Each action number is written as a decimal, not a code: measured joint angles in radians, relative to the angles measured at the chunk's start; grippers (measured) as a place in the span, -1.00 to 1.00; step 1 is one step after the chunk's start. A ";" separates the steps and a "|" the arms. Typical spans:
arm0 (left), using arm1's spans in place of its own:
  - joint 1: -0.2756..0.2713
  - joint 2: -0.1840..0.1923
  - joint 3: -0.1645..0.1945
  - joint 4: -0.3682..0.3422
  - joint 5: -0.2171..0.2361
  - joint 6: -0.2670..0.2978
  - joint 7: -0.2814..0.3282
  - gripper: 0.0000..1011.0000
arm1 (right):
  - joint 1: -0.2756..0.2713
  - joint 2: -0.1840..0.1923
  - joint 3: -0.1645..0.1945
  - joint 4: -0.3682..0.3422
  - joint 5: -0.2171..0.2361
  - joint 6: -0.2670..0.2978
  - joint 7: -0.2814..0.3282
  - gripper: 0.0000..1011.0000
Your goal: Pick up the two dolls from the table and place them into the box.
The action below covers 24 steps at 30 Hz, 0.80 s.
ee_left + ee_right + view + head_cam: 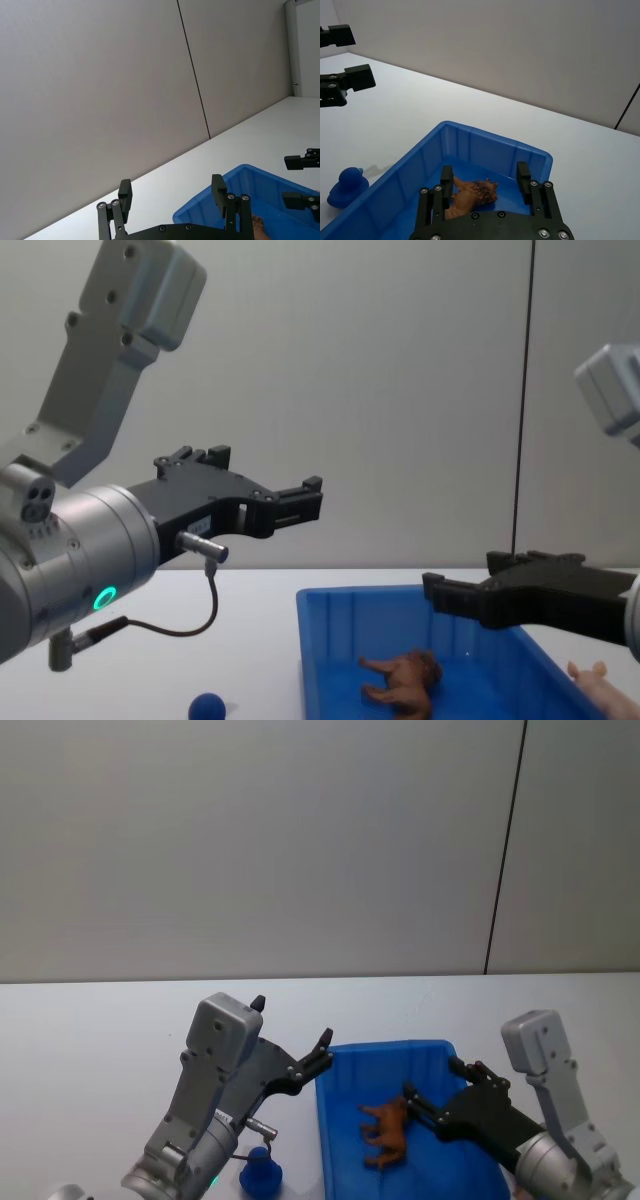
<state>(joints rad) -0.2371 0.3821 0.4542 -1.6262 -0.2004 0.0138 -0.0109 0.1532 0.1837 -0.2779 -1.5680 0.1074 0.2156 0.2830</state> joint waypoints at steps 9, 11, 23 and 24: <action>0.000 0.000 0.000 0.000 0.000 0.000 0.000 0.98 | -0.022 0.013 0.008 -0.019 0.014 -0.012 -0.032 0.97; 0.000 0.000 0.000 0.000 0.000 0.000 0.000 0.98 | -0.034 0.020 0.012 -0.031 0.020 -0.014 -0.047 0.98; 0.000 0.000 0.000 0.000 0.000 0.000 0.000 0.98 | -0.117 0.068 0.039 -0.114 0.057 -0.016 -0.136 0.98; 0.000 0.000 0.000 0.000 0.000 0.000 0.000 0.98 | -0.124 0.072 0.042 -0.119 0.060 -0.015 -0.144 0.98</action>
<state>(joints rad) -0.2371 0.3821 0.4542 -1.6262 -0.2004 0.0138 -0.0109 0.0290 0.2560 -0.2358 -1.6874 0.1678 0.2005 0.1386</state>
